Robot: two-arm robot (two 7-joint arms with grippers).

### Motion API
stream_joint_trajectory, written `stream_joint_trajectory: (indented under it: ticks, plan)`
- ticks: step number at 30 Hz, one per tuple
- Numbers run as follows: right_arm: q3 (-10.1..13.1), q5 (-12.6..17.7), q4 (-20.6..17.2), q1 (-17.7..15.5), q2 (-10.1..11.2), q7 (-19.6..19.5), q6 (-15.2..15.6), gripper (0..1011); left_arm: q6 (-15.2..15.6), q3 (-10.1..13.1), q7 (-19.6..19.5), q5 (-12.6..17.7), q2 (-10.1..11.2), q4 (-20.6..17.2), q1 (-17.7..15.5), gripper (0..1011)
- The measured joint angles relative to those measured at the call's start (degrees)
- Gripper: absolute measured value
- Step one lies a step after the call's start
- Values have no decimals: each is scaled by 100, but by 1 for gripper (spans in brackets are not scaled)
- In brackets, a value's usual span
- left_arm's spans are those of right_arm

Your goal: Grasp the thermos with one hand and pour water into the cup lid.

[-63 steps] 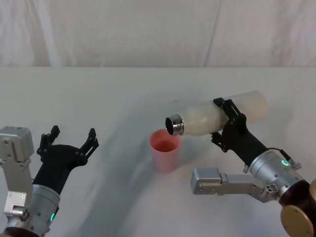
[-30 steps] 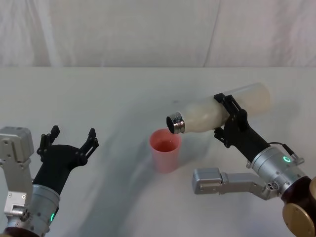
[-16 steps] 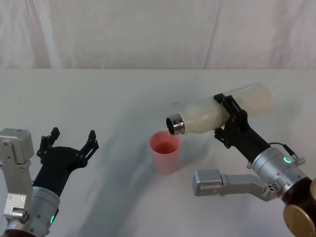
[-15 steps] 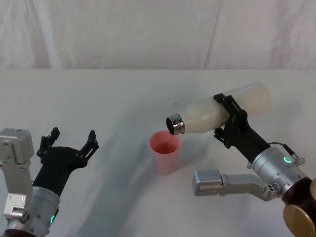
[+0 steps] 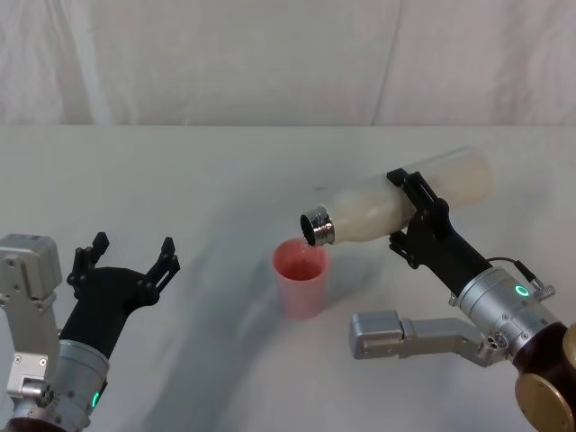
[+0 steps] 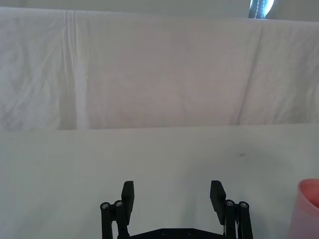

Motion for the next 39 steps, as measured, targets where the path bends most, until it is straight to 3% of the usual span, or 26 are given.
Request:
stream_joint_trajectory:
  ticks: [39]
  plan:
    - [-30,-87,-30,60,43,-29,30,951,0,0,0,0,0,0,0,1001]
